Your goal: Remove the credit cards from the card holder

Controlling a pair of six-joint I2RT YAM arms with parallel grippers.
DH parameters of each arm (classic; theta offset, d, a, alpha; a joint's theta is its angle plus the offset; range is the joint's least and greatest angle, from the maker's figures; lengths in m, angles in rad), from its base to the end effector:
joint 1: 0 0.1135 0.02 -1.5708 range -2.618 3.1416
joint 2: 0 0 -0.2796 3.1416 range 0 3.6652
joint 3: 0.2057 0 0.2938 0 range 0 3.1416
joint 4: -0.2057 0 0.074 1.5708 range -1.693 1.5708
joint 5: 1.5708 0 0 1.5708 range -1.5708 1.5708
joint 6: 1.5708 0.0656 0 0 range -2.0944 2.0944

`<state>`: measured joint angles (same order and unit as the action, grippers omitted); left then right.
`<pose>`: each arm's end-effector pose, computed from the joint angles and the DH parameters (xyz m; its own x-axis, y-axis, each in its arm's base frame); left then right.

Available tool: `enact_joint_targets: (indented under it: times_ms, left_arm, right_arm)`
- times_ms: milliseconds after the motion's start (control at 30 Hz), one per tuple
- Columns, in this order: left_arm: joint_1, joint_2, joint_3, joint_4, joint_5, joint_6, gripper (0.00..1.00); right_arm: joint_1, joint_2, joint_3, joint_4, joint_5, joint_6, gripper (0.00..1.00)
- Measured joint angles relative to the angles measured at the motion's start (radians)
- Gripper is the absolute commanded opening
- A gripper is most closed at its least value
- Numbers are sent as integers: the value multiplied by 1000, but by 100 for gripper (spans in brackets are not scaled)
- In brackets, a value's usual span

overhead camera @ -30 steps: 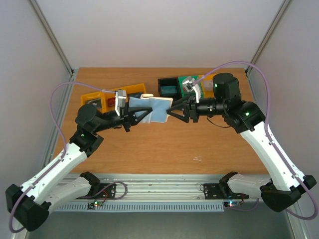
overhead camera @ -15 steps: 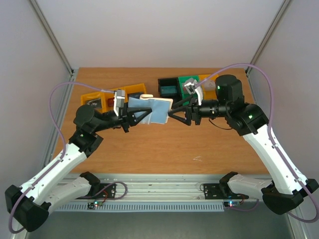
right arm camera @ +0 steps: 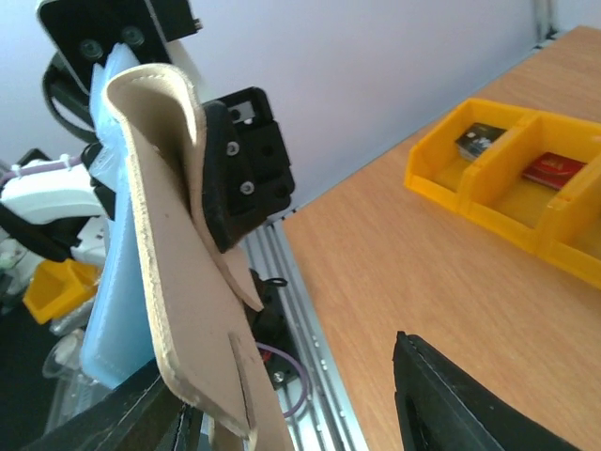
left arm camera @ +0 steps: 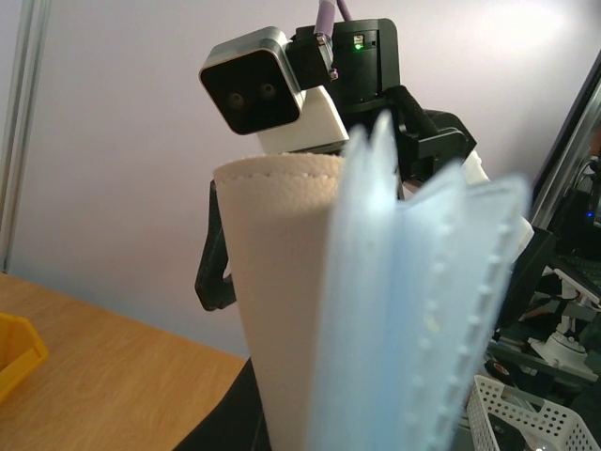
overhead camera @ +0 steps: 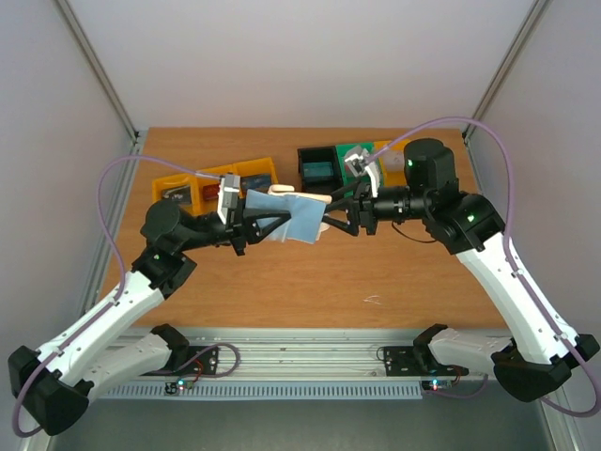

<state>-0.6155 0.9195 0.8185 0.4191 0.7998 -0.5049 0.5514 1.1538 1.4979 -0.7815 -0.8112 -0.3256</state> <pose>0.1822 -0.1865 0.4040 -0.2402 -0.2430 -0.9398 0.9625 0.0664 -0.2631 0.2010 0.1795 0.4722 -0.0475 -0.2878 -0.9565 -0.9873 0.1587 0.0013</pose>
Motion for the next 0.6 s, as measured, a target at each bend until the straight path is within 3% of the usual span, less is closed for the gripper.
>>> enact_joint_targets:
  times_ms: [267,467,600]
  left_arm:
    - [-4,2,0,0,-15,-3,0]
    - [-4,7,0,-5,-52,-3,0]
    - [-4,7,0,-8,-60,-3,0]
  right_arm:
    - [34,9,-22,67,-83,38,60]
    - [134,50,-16,89,-38,50,38]
    - [155,60,-11,111,-3,68,29]
